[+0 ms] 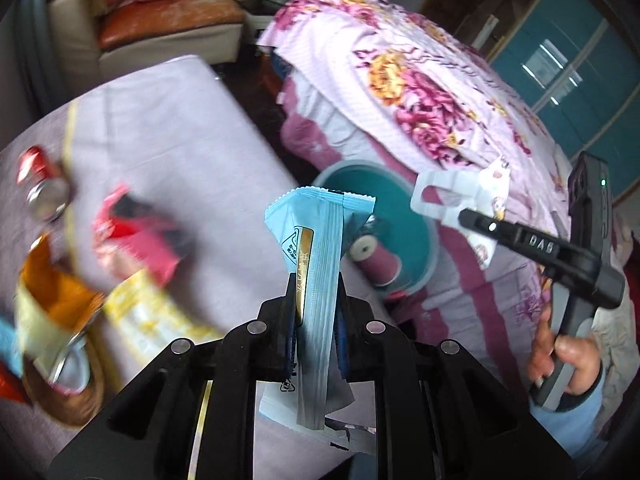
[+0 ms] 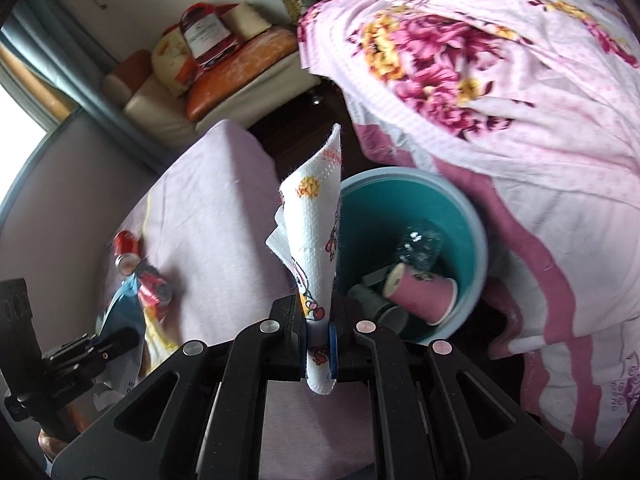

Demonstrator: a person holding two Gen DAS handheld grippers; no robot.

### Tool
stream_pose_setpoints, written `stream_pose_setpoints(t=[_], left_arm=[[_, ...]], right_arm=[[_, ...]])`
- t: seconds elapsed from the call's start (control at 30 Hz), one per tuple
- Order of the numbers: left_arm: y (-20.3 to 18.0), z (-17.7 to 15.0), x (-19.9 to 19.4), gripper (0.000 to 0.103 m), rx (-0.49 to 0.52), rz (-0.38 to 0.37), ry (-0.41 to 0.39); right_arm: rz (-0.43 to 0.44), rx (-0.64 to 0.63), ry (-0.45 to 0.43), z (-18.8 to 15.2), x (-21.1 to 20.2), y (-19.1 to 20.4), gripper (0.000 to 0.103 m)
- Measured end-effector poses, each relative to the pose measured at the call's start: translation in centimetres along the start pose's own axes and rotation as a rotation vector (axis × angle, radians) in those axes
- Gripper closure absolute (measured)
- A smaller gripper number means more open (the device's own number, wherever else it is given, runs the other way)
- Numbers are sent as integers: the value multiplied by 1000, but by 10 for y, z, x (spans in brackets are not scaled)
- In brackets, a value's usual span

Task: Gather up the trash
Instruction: 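Open left tool over the teal bin to drop the blue wrapper while right tool holds the mask above it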

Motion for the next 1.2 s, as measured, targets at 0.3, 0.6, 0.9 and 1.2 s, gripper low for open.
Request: stream_pose_setpoints(t=[0.3,0.6,0.9,1.2], left_arm=[[-57,33,65,87,43,-51,65],[-70,43,91,86,53,-57,96],[-68,59,100,18,22,-45,58],[-49,48,97,12,7,-24,90]], right_arm=[[-32,59,13,12,0,-44,96],[-52,83,41,18,12,-59,95],[-71,95,55,21,18,-61,95],[-76,90,79,24,31,-54,93]])
Point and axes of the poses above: each gripper's, at about its wrist camera, not at the fingertips, and x roughly the way its jaws point, y to its left, z to its top, the point moved 3 cm from there along x, roughly the way its jaws point, and after that the axes turned 8 degrees about z, right-handed, at the moved point
